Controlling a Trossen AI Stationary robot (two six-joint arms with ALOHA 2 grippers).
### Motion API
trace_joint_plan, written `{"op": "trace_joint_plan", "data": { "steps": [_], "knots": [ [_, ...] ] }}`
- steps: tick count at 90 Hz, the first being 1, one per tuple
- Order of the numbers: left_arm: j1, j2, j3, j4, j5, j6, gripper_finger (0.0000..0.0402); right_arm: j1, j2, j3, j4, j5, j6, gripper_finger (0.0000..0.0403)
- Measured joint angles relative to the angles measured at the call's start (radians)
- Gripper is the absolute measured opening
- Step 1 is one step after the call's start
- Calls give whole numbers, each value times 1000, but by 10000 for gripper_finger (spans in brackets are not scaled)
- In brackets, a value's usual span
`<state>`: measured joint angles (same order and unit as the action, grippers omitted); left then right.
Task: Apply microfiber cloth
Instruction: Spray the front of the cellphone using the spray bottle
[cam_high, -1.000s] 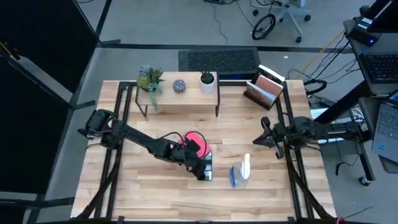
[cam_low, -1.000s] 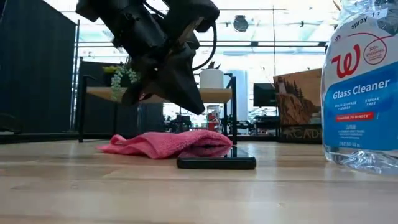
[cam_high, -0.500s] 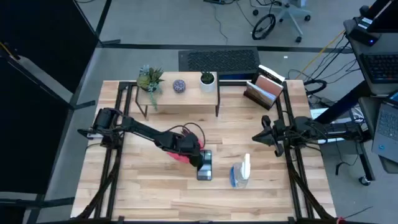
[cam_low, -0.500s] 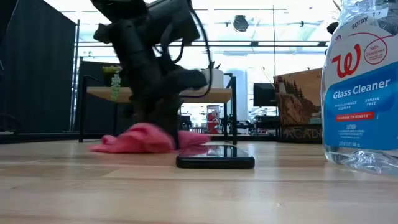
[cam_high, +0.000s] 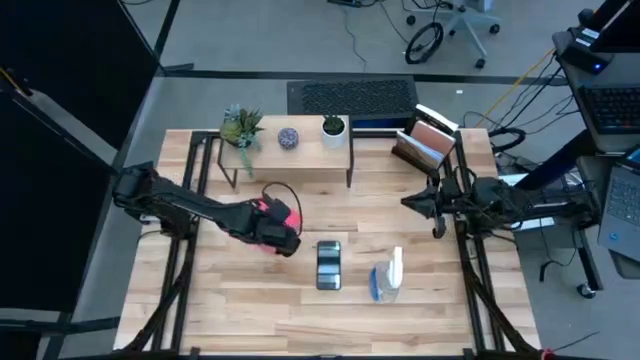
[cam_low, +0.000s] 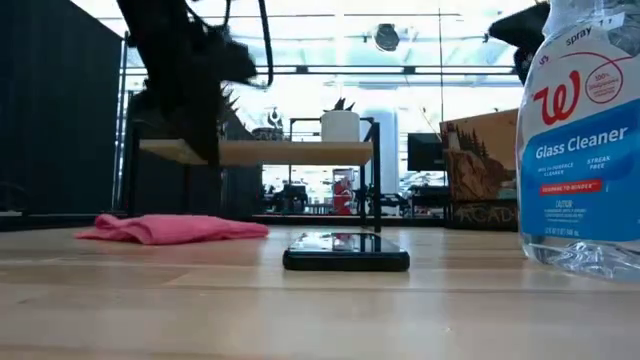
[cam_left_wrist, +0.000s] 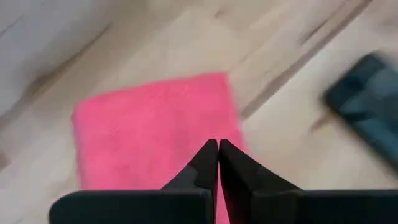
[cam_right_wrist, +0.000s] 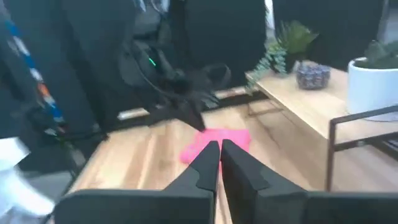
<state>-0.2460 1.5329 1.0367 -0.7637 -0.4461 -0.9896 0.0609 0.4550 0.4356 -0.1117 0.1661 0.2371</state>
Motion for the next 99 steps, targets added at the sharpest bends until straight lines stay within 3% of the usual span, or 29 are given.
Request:
{"op": "trace_joint_plan", "data": {
  "steps": [11, 29, 44, 63, 83, 99],
  "knots": [
    [-26, -26, -65, 173, 2, -27, 0, -45, 174, 139, -141, 65, 94, 2],
    [-44, -2, -201, 536, 50, -82, 16, -143, 360, 222, -261, 37, 173, 5],
    [-44, 69, -277, 794, 157, -131, 81, -198, 452, 222, -318, -75, 217, 29],
    [-45, 195, -278, 943, 256, -228, 169, -203, 525, 221, -351, -123, 224, 77],
    [-44, 294, -274, 1056, 266, -306, 188, -178, 564, 114, -232, -167, 246, 112],
    [-42, 308, -270, 1092, 267, -306, 189, -175, 598, -30, 51, -277, 320, 128]
  ]
}}
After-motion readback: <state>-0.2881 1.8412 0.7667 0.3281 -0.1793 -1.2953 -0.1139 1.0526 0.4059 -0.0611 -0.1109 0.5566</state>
